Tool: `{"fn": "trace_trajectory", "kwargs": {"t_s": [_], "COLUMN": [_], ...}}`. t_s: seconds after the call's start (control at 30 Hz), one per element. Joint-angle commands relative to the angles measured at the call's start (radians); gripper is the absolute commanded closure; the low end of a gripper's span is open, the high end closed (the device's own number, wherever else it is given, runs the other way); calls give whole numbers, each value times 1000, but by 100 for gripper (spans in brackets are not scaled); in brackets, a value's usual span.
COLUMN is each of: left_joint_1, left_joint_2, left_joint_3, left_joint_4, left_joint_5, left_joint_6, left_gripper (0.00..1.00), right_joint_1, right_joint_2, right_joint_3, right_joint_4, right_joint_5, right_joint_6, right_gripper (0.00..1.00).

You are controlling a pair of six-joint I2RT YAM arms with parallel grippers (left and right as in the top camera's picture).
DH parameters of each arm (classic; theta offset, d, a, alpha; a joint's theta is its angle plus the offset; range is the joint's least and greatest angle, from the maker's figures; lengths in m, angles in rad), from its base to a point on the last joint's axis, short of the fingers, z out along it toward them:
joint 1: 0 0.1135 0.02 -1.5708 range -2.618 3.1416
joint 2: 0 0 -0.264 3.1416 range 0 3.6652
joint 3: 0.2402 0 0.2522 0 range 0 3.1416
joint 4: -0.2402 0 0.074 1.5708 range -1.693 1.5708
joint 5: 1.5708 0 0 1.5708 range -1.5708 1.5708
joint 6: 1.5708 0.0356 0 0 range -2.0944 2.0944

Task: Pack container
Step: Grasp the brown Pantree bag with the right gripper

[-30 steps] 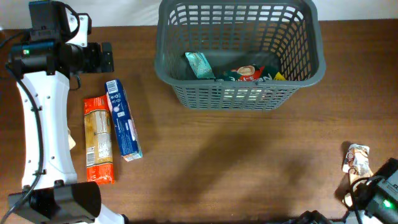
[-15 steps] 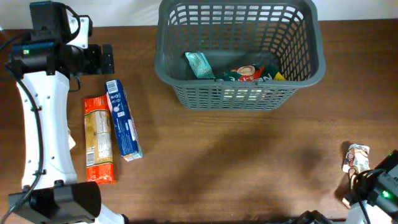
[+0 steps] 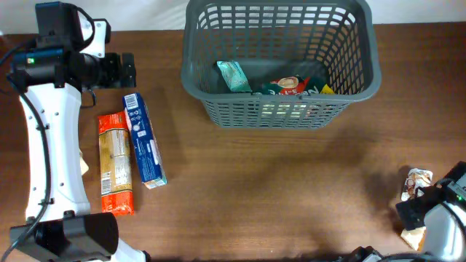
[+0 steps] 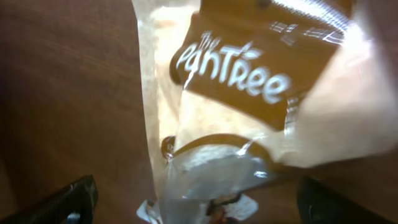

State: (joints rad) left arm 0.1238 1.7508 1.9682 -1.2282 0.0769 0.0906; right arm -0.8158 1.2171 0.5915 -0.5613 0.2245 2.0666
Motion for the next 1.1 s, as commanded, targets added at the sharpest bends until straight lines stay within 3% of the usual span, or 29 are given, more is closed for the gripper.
{"fn": "trace_trajectory", "kwargs": {"t_s": [0.0,0.23,0.4,0.43,0.53,0.57,0.6,0.67,0.73,0.87,0.93,1.07], "left_joint_1": [3,3,3,3,3,3,3,3,3,3,3,3], "left_joint_2": [11,11,11,11,11,11,11,11,11,11,11,11], "left_joint_3": [9,9,9,9,9,9,9,9,9,9,9,9], "left_joint_4": [-10,-33,-45,-45,-44,-45,-45,-45,-45,-45,-45,-45], "left_joint_5": [17,17,17,18,17,18,18,18,18,18,17,17], "left_joint_6": [20,19,19,15,12,12,12,12,12,12,12,12], "left_gripper": [1,1,1,1,1,1,1,1,1,1,1,1], "right_joint_1": [-4,-4,-4,-4,-4,-4,-4,-4,-4,-3,-3,-3], "right_joint_2": [65,158,206,219,266,279,299,327,344,337,320,275], "right_joint_3": [0,0,0,0,0,0,0,0,0,12,35,74], "right_joint_4": [24,59,69,73,82,84,87,90,126,327,468,614], "right_joint_5": [-35,-48,-48,-41,-29,-30,-30,-30,-28,-43,-151,-470], "right_joint_6": [19,19,19,18,18,18,18,17,-79,-495,-714,-986], "right_gripper": [1,0,13,21,60,85,96,97,96,96,97,96]}}
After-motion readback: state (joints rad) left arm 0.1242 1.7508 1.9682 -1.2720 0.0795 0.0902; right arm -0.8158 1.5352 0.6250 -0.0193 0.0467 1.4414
